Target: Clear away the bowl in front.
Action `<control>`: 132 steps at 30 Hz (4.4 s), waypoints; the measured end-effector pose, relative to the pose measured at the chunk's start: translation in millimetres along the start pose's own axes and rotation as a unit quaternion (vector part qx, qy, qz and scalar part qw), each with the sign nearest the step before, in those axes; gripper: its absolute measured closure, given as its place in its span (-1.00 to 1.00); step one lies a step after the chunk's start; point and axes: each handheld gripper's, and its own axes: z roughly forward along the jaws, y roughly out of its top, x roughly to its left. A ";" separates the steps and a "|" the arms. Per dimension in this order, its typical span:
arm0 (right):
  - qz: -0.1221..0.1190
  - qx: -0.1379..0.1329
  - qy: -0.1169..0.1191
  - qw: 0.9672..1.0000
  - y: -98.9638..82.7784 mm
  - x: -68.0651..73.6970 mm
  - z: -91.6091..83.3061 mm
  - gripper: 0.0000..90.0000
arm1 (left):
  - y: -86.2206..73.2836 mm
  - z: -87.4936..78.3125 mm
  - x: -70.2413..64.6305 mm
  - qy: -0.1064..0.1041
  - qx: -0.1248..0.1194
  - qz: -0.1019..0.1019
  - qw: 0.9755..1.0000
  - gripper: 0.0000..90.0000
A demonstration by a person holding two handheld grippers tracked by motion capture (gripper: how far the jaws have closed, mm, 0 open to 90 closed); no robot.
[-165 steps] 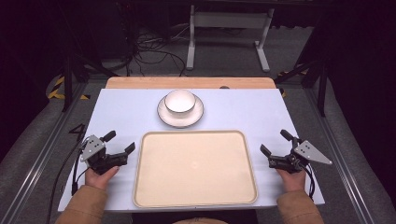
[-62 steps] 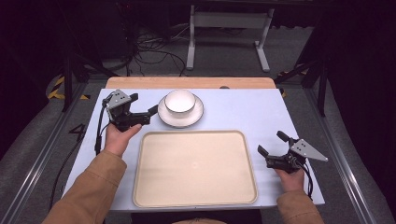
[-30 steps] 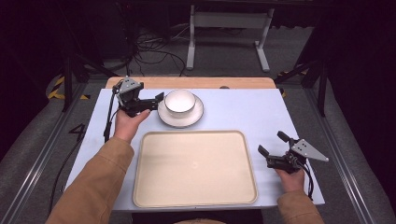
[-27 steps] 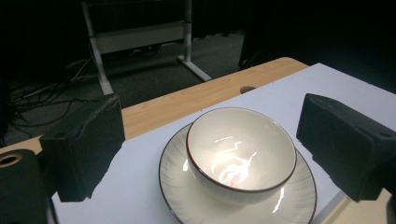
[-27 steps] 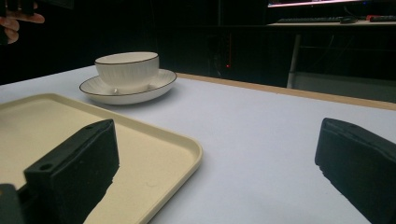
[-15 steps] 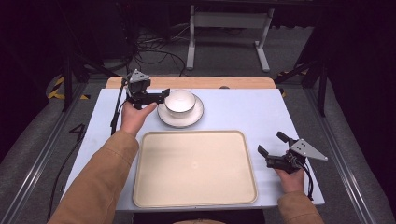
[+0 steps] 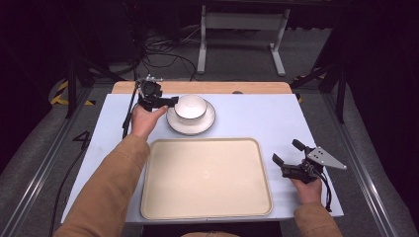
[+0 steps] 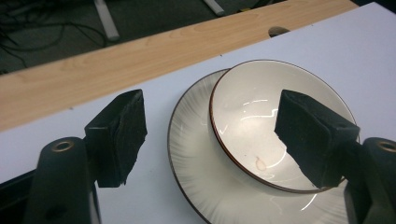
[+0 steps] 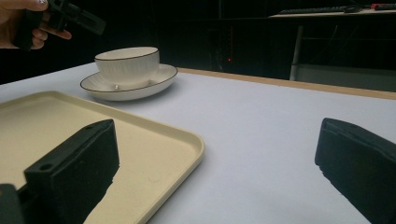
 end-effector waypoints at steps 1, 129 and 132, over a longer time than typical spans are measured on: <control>0.000 0.000 0.000 1.000 0.0 -0.1 0.0 -1.00 | -0.8 2.5 1.2 0.000 0.002 0.000 1.000 -0.44; 0.009 0.008 0.018 1.000 -0.5 1.2 2.6 -0.99 | 29.9 -41.9 -54.2 -0.059 0.108 -0.012 0.992 0.79; 0.009 0.008 0.018 1.000 -0.5 1.2 2.6 -0.99 | 28.1 -45.4 -57.4 -0.067 0.110 -0.004 0.992 0.79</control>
